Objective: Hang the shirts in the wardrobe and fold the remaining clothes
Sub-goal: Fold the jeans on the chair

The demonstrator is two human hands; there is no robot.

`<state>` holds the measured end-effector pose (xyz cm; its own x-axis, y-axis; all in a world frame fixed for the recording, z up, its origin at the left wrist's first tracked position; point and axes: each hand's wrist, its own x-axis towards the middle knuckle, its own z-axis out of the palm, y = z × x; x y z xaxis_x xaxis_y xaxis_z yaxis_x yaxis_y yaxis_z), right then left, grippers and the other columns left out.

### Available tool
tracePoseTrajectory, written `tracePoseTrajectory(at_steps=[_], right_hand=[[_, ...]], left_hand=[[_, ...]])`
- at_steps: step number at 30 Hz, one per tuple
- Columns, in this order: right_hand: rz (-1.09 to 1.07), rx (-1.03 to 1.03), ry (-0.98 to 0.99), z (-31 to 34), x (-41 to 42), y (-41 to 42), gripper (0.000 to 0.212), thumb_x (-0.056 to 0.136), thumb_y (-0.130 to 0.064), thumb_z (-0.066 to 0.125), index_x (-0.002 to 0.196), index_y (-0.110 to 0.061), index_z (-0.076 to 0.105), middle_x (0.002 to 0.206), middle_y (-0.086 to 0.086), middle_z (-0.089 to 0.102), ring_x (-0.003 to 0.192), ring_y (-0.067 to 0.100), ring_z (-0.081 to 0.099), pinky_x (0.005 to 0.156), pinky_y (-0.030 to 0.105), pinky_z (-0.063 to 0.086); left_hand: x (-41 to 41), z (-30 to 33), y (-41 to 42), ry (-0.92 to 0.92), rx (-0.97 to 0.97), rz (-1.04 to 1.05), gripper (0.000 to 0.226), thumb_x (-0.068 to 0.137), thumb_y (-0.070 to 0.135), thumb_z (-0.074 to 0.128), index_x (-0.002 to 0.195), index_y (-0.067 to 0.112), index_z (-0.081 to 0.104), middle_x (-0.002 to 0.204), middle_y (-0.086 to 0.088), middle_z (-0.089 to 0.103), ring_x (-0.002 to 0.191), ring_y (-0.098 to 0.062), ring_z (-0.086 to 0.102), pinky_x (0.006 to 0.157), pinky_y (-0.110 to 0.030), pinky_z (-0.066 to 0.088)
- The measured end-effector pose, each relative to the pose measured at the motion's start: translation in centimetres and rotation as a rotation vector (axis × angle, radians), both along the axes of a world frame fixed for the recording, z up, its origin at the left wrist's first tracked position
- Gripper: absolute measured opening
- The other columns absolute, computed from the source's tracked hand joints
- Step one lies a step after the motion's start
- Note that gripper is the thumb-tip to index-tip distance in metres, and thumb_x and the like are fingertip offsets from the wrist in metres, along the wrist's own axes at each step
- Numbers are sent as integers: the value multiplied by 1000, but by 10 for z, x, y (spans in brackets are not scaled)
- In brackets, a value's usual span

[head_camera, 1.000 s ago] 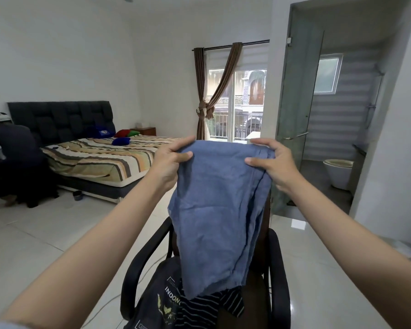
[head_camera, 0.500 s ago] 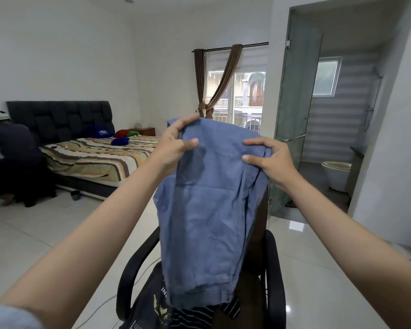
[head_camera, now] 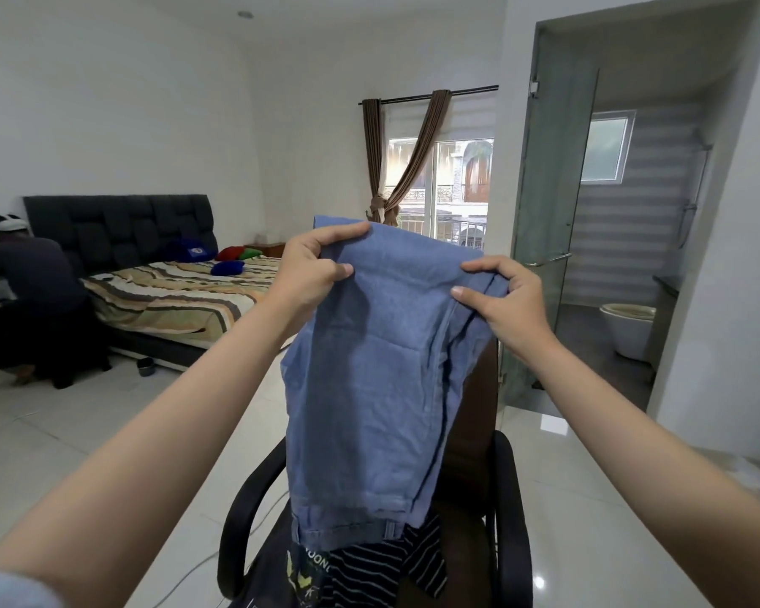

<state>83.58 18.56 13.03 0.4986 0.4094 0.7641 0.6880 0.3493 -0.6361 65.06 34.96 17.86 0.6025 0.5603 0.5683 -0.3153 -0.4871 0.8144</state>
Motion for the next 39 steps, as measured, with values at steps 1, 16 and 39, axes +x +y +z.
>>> tracePoseTrajectory(at_steps=[1,16,39], right_hand=[[-19,5,-9,-3,-2,0,30,70,-9,82,89,-26,67,96,-10,66,98,9,61,96,31,48],[68,141,104,-48,-34,24,66,68,-16,83,126,-18,51,129,-10,53,124,7,49,107,29,40],[186,140,-13,-58,-109,66,60,77,-3,75,124,-33,52,125,-37,52,124,-6,47,100,8,35]], left_hand=[[0,1,-1,-3,0,3,57,78,-15,56,96,38,70,127,5,60,118,-13,52,77,-13,50],[-12,2,3,-93,-145,-16,63,71,-22,50,85,35,74,127,1,58,115,-18,51,79,-21,45],[-56,27,36,-122,77,177,52,78,-19,54,108,22,67,102,11,67,95,0,62,81,-15,52]])
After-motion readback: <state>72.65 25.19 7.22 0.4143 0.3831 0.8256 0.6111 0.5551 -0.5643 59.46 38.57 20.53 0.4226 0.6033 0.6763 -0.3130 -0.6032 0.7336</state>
